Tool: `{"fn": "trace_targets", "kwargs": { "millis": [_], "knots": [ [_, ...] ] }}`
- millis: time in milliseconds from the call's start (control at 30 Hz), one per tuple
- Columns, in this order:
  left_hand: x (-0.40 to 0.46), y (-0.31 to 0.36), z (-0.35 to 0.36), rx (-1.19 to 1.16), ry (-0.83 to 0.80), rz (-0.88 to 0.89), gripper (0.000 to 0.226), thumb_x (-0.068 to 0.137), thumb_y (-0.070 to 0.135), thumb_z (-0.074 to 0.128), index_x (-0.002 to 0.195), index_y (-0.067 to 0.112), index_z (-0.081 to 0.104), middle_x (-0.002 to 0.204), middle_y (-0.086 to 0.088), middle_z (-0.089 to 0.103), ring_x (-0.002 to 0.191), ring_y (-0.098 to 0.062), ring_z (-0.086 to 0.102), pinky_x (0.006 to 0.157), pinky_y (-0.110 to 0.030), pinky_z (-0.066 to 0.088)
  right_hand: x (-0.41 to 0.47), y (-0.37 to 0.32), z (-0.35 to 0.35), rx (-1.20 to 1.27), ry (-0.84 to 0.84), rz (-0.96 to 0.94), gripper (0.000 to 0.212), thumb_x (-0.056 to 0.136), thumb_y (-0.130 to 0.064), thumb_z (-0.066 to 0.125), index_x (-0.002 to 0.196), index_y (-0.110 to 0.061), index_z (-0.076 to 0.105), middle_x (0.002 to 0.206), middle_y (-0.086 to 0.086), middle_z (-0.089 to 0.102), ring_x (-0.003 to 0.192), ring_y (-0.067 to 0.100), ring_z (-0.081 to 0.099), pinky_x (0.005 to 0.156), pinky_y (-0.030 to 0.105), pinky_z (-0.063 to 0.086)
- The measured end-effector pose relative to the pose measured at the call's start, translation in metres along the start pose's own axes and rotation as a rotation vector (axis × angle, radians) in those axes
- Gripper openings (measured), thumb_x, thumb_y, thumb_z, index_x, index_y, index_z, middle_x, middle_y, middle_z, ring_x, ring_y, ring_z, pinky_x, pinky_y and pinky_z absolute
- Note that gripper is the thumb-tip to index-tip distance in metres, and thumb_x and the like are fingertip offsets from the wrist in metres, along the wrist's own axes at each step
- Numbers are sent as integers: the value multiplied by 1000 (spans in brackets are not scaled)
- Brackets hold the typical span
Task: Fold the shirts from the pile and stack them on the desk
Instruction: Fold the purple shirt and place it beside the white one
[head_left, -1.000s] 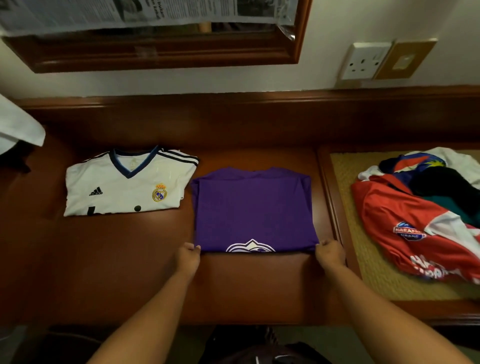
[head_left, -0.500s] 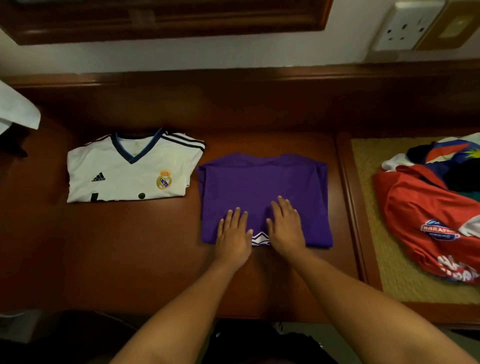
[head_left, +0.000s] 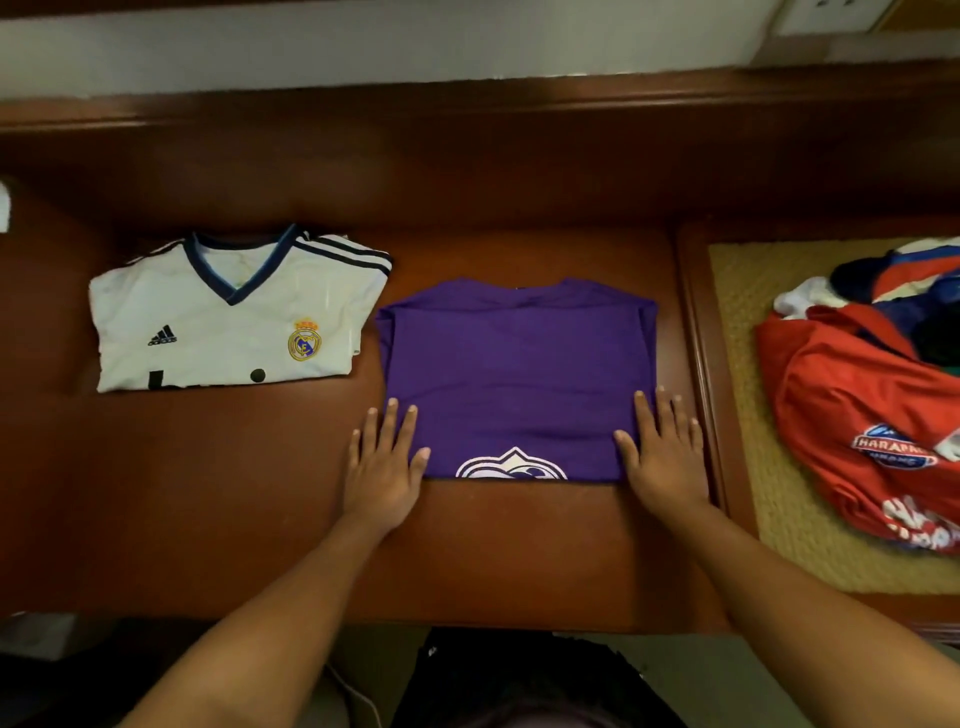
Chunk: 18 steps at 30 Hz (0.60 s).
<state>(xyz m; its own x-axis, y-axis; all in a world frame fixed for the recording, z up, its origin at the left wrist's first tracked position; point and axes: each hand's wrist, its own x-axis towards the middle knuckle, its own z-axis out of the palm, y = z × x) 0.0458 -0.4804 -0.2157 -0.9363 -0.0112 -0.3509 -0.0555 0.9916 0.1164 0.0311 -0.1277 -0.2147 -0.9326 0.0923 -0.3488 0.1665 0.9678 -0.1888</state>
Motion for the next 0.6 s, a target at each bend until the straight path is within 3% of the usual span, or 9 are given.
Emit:
{"fn": "trace_targets", "kwargs": {
  "millis": [167, 300, 433, 600],
  "knots": [
    [21, 35, -18, -75, 78, 2, 69, 95, 54, 12, 152, 17, 23, 161, -7, 11, 148, -26, 6, 118, -42, 8, 16, -39, -18, 126, 90, -63, 79, 89, -60, 8, 152, -14, 21, 161, 9, 10, 149, 25, 1, 119, 42, 3],
    [54, 67, -25, -145, 88, 60, 57, 102, 44, 26, 153, 19, 16, 162, -4, 3, 149, -22, -4, 119, -38, 0, 41, -84, -21, 205, 87, -154, 69, 96, -55, 16, 153, -15, 17, 162, 6, 6, 149, 22, -2, 120, 39, 0],
    [84, 85, -30, -139, 108, 135, 55, 102, 33, 32, 153, 17, 17, 162, -3, 3, 149, -23, -2, 119, -39, 2, 65, -113, -18, 202, 25, -249, 60, 103, -43, 27, 154, -15, 13, 162, 5, 2, 149, 19, -5, 120, 37, -1],
    [111, 77, -26, -46, 15, 176, 56, 103, 43, 23, 154, 26, 6, 162, 1, -7, 148, -22, -9, 118, -40, -4, 92, -122, -9, 67, -72, -319, 61, 103, -43, 27, 154, -19, 5, 162, 4, -5, 148, 20, -10, 118, 35, -3]
  ]
}}
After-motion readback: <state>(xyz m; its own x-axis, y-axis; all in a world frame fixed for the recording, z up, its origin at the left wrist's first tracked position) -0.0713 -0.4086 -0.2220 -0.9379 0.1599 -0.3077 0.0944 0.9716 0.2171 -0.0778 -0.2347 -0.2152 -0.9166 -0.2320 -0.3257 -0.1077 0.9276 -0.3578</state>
